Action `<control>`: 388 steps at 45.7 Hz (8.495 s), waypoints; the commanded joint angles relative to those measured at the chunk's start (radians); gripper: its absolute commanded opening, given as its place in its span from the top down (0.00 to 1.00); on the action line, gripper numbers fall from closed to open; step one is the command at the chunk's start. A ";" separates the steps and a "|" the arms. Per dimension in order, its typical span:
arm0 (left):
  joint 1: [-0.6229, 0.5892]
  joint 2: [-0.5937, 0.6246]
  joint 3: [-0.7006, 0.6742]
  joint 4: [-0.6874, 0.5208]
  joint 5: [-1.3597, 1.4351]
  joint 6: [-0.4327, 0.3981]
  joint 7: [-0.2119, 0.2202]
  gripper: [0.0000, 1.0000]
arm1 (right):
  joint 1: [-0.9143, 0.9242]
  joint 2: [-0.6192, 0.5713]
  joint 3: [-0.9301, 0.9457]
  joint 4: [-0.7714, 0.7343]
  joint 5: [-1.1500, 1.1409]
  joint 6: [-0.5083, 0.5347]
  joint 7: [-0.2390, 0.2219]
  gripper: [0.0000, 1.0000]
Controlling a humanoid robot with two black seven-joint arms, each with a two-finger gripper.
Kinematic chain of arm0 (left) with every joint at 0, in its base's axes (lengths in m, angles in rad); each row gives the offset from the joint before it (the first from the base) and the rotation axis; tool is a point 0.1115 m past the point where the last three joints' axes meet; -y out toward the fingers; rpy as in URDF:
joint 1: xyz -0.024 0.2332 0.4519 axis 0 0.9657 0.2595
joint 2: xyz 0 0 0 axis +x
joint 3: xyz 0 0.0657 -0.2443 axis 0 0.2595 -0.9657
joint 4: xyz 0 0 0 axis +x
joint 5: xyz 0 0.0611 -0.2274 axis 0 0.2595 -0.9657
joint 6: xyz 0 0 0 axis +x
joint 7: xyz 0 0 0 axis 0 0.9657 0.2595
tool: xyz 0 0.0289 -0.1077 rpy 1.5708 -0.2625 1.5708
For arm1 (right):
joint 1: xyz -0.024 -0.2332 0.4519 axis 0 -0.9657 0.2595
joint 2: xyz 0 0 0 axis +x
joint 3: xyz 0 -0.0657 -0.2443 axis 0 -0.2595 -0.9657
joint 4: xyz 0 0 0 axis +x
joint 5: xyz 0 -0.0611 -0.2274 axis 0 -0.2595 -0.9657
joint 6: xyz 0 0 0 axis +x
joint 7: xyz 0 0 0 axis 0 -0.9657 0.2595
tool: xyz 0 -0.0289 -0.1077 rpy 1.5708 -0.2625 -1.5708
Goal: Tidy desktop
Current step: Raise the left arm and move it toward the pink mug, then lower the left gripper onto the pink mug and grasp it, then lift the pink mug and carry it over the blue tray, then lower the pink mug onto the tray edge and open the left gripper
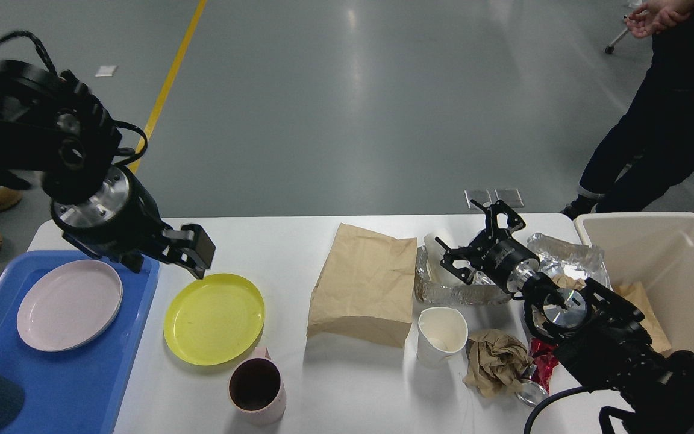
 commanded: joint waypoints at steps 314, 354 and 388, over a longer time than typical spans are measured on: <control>0.496 0.186 -0.167 0.349 -0.049 -0.215 0.433 1.00 | 0.000 0.000 0.000 0.000 0.000 0.000 0.000 0.00; 0.634 0.434 -0.090 0.507 0.100 -0.249 0.421 1.00 | 0.000 0.000 0.000 0.000 0.000 0.000 0.000 0.00; 0.841 0.346 -0.286 0.613 0.105 -0.241 0.447 1.00 | 0.000 0.000 0.000 0.000 0.000 0.000 0.000 0.00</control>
